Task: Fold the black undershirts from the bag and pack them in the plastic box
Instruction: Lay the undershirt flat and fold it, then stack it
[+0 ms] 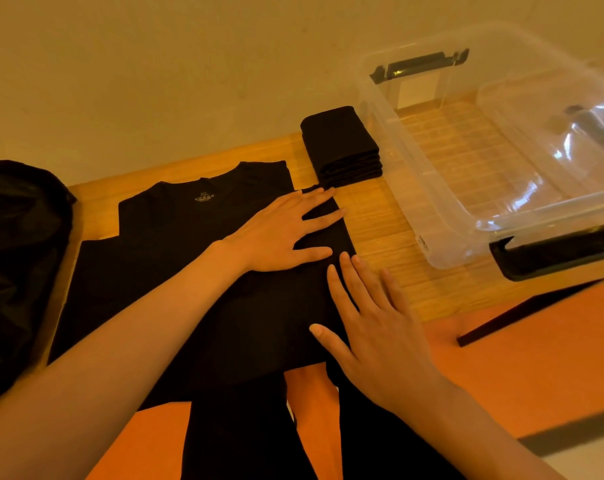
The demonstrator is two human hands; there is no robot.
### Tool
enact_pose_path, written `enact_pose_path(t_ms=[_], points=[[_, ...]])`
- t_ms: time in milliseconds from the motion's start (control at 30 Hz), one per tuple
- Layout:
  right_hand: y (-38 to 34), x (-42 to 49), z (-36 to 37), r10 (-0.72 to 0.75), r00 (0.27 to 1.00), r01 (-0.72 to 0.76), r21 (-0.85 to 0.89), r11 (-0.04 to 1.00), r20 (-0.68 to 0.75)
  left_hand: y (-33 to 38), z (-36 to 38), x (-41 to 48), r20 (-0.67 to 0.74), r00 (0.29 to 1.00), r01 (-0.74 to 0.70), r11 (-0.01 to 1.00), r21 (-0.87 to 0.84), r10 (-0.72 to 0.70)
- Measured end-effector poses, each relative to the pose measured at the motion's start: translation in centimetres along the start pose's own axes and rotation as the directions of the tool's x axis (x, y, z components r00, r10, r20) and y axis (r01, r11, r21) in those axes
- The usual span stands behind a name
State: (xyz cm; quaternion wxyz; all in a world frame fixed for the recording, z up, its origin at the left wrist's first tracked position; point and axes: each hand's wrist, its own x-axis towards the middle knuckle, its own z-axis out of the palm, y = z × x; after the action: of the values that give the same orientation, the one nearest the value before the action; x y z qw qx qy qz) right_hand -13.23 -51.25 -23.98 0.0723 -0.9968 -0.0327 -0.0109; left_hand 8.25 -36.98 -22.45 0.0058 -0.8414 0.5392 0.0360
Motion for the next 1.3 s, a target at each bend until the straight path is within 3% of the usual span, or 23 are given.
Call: enact_pose_path(t_ms=[467,733,1167,1300], points=[[-0.2,-0.4,-1.8,0.004,0.996,-0.012,0.087,0.996,0.085,0.6,-0.1,-0.3,0.044,0.998,-0.043,0.998,0.042,0.041],[0.0,1.4,-0.5,-0.004,0.999,0.006,-0.036,0.999,0.04,0.7,-0.3,-0.4,0.071,0.997,-0.033,0.999,0.035,0.031],[0.4,-1.1,-0.6,-0.017,0.996,0.018,-0.009,1.0,0.084,1.8,-0.2,-0.1,0.093,0.992,-0.095,0.99,0.1,0.085],[-0.1,-0.8,-1.0,0.025,0.998,-0.027,0.026,0.999,0.058,1.7,-0.8,-0.7,-0.013,1.0,0.001,0.997,0.082,0.0]])
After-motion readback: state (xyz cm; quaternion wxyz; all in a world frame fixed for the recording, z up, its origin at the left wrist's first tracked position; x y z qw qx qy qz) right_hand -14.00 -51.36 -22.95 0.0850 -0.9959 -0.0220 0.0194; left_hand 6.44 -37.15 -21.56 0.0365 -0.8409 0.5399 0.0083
